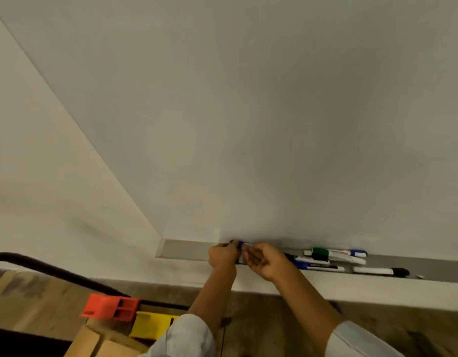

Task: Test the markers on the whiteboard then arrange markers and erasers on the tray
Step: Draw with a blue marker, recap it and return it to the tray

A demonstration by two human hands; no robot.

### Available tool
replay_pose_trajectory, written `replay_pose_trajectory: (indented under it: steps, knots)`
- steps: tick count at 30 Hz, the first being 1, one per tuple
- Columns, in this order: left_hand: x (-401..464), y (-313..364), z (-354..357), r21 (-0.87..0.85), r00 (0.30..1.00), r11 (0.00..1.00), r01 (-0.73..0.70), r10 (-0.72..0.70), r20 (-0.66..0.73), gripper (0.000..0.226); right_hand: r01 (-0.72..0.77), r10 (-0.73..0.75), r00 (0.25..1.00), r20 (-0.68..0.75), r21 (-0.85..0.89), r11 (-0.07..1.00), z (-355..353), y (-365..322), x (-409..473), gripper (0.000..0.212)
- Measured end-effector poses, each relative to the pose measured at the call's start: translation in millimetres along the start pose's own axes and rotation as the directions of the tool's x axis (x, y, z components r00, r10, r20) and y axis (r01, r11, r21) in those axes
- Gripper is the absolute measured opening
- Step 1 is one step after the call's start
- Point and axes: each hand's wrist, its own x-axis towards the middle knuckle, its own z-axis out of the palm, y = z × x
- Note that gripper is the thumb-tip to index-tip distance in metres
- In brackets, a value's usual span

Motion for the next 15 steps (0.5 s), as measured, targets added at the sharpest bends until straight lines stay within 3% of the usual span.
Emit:
replay_pose_trajectory:
  steps: [7,11,12,14,15]
  knots:
    - [-24,-17,24,-0.135,0.997,0.990,0.042,-0.034,0.062,0.019,0.018,-0.022,0.999,-0.039,-0.119,0.993,-28,-1,-2,0.018]
    - [-36,-22,42,-0.134,0.998,0.989,0.058,-0.053,0.036,0.021,0.110,-0.204,0.961,-0.186,-0.419,0.901,-39,-11,-11,0.006]
    - [-37,-22,46,-0.134,0.997,0.989,0.064,-0.059,0.041,0.021,0.191,-0.361,0.912,-0.192,-0.582,0.791,-49,-13,-10,0.004]
    - [-41,-23,54,-0.132,0.996,0.989,0.067,-0.059,0.061,0.019,0.351,-0.694,0.720,0.003,-0.864,0.361,-78,-18,-7,0.012]
    - [-42,-24,59,-0.121,0.996,0.991,0.064,-0.056,0.068,0.017,0.353,-0.778,0.618,0.113,-0.924,0.147,-94,-21,-7,0.018]
